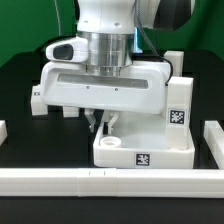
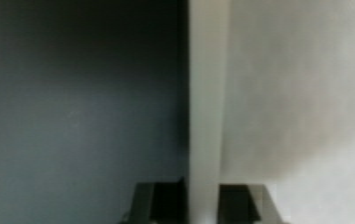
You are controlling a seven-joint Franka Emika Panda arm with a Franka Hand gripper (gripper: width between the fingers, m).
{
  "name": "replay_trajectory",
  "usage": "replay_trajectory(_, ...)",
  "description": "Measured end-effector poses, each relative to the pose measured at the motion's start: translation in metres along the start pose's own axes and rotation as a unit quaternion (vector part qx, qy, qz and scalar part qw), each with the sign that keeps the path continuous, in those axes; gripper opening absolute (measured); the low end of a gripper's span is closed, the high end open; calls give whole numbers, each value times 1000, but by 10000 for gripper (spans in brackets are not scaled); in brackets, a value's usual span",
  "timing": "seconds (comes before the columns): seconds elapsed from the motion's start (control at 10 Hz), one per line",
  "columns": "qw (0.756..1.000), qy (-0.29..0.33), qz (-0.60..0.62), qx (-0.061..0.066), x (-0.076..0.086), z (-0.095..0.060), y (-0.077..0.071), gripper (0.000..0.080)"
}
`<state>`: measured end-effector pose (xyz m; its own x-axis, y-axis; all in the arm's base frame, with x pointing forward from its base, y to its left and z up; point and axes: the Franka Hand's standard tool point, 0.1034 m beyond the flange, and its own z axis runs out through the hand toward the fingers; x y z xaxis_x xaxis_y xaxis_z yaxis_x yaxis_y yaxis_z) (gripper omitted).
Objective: Assemble desk
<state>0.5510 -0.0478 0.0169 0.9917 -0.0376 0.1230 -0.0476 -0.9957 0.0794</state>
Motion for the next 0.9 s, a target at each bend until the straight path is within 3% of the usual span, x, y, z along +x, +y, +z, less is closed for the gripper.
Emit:
replay_trajectory(0.4, 994, 6, -113, -3, 6, -3, 1, 64)
replay_trajectory(0.9, 968, 19, -252, -13, 31, -11, -10, 64)
